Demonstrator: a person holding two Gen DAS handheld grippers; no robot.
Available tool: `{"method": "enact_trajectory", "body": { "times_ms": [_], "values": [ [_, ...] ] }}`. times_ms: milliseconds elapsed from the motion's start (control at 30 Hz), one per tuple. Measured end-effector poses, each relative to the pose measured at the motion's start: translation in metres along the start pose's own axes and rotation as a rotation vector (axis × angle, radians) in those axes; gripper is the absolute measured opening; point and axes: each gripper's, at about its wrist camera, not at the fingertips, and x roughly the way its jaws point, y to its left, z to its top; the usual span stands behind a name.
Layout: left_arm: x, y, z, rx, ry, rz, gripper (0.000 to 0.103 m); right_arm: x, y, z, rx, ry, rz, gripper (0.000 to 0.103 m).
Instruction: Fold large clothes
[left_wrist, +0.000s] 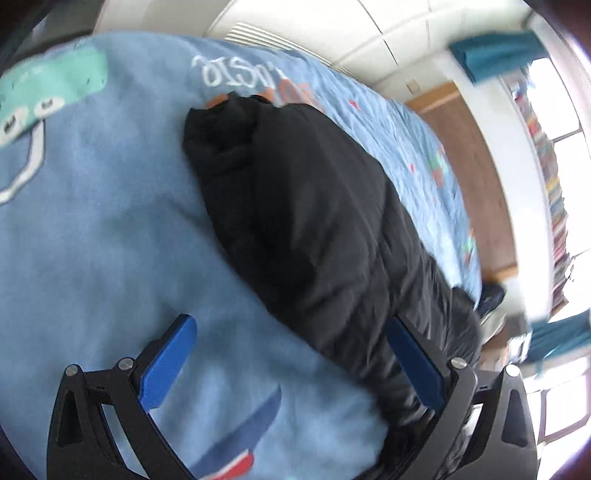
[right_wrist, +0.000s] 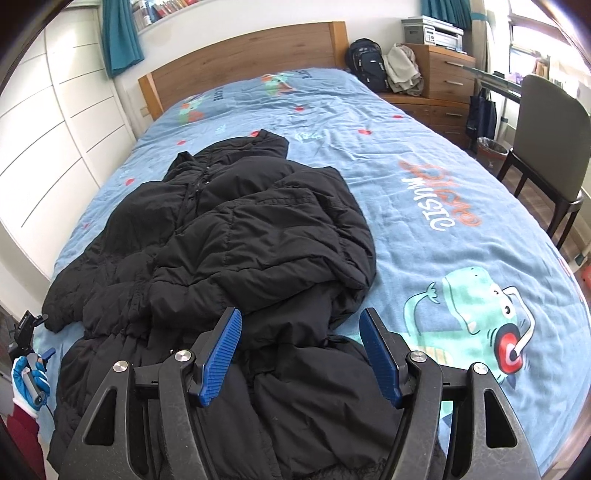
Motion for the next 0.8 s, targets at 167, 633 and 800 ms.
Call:
{"method": "enact_trajectory", "body": {
  "times_ms": [167,633,800],
  "values": [
    [0.017,0.031,0.022,-0.161,-0.053,-0.093,0.102,0.007,-0.004,0.003,0.000,0.015,-0.026,0.066],
    [0.018,0.008,0.054,-0.195,-0.053,-0.212,0.020,0.005,-0.017,-0.007,0.017,0.019,-0.027,0.066],
    [-0.016,-0.048,0.035,0.013,-0.069,-0.222,0.012,-0.005,-0.031,-0.009,0.039,-0.004,-0.015,0.066]
  ]
}}
